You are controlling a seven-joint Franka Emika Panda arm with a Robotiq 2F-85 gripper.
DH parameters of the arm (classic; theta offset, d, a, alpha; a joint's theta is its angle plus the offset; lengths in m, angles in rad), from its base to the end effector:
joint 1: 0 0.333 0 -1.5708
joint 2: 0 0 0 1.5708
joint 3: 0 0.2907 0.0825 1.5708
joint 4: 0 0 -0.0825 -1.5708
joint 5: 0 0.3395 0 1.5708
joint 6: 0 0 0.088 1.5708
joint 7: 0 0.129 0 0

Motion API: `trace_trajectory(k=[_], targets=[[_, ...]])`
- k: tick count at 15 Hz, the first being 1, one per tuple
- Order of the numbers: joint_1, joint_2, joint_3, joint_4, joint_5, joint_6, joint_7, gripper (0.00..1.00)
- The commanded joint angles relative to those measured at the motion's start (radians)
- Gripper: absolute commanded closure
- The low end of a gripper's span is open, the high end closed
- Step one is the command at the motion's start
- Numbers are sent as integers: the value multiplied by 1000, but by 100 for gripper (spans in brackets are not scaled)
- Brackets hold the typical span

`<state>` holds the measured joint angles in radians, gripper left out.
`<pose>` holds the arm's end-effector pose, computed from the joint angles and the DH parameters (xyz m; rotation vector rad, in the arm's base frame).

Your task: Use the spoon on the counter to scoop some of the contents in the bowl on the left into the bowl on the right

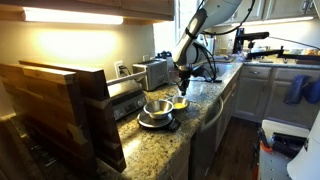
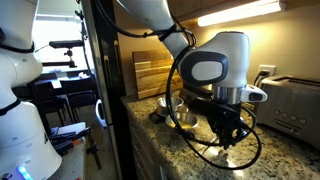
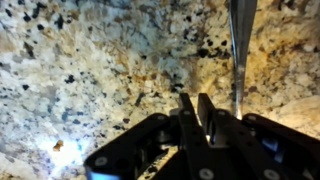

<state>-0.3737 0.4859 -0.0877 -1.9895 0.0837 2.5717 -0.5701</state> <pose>0.5229 -0.2591 0.2167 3.0956 0.0814 0.1399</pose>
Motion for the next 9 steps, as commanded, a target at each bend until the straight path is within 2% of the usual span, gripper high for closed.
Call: trace_trajectory(k=[1,9], targets=[[-6,-63,30,-65,2,41,-7,55],[4,-70,48,-78,-10,-2,-10,5]])
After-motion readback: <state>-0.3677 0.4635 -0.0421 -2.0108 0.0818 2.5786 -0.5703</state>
